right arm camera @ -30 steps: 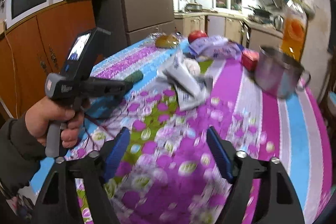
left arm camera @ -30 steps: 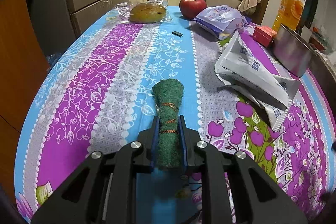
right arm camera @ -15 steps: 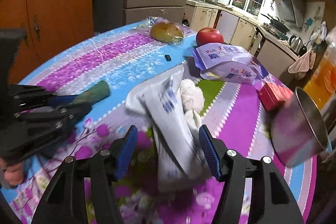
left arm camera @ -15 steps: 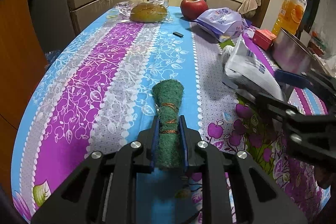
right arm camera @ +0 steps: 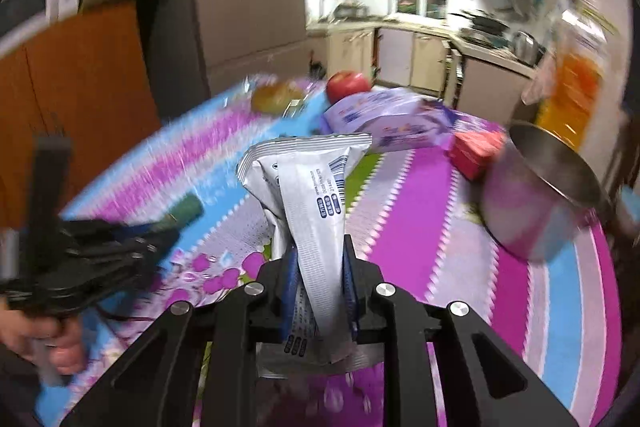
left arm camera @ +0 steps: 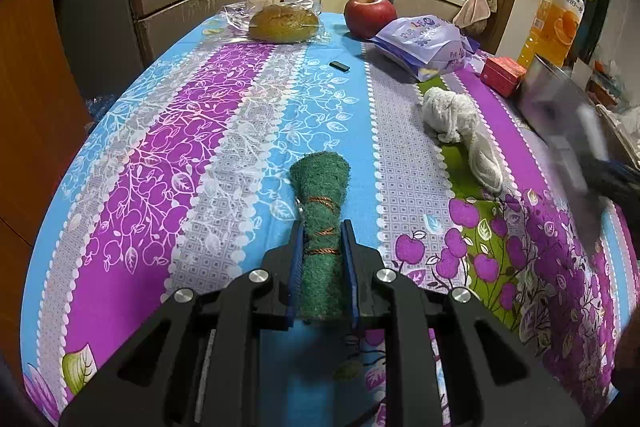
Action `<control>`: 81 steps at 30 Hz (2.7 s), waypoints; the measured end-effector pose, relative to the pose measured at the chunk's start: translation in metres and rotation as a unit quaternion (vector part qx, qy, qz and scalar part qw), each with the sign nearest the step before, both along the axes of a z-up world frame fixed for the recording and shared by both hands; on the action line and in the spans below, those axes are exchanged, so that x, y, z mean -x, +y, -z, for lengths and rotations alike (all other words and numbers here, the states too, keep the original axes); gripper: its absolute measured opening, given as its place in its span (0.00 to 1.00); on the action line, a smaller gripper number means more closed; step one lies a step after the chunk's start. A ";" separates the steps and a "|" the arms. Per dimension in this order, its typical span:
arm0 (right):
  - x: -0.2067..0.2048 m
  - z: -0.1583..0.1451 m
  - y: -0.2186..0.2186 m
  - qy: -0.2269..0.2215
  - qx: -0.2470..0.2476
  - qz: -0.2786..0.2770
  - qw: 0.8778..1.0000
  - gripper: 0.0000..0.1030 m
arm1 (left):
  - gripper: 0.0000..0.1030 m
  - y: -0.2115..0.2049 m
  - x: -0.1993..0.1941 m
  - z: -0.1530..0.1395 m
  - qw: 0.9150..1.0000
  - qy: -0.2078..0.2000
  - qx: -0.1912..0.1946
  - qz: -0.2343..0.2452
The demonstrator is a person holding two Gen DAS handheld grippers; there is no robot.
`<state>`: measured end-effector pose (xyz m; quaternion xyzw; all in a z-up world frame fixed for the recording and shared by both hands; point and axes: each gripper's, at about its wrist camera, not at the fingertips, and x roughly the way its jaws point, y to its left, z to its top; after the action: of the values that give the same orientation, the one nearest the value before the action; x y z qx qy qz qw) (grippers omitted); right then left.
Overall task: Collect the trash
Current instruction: 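Grasp and lift the white paper packet with the right tool while the left tool holds the scrubber, then carry the scrubber and paper packet with both tools over the green basin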
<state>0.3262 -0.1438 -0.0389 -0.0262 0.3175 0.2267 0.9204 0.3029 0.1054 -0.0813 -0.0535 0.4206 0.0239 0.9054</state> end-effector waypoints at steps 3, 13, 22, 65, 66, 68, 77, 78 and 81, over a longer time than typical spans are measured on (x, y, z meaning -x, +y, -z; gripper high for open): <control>0.022 -0.006 -0.023 -0.004 -0.026 0.029 0.999 0.21 | 0.16 0.001 0.000 0.000 1.000 0.000 -0.001 0.000; 0.080 0.000 -0.046 0.006 -0.064 0.056 0.996 0.21 | 0.15 0.000 0.002 -0.002 1.000 -0.006 0.006 0.004; 0.115 -0.007 -0.066 -0.018 -0.062 0.085 0.994 0.21 | 0.14 -0.029 0.026 -0.020 0.999 -0.039 -0.008 0.036; 0.318 -0.063 -0.353 -0.089 0.000 0.364 0.927 0.21 | 0.14 -0.395 0.170 -0.114 0.933 -0.171 0.053 0.312; 0.321 -0.061 -0.364 -0.084 0.002 0.371 0.925 0.21 | 0.14 -0.405 0.171 -0.114 0.931 -0.170 0.053 0.320; 0.321 -0.059 -0.381 -0.074 0.005 0.381 0.922 0.21 | 0.14 -0.421 0.172 -0.111 0.927 -0.163 0.055 0.335; 0.311 -0.025 -0.466 0.013 -0.004 0.416 0.909 0.21 | 0.14 -0.495 0.164 -0.081 0.911 -0.105 0.053 0.396; 0.306 -0.021 -0.471 0.021 -0.005 0.418 0.908 0.21 | 0.14 -0.501 0.162 -0.078 0.910 -0.098 0.053 0.400; 0.294 -0.005 -0.493 0.050 -0.012 0.421 0.906 0.21 | 0.14 -0.520 0.155 -0.061 0.908 -0.073 0.049 0.409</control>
<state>0.0321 -0.6364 -0.0338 0.1327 0.3419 -0.1769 0.9134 0.1482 -0.4146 -0.0205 0.0774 0.3393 -0.3732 0.8600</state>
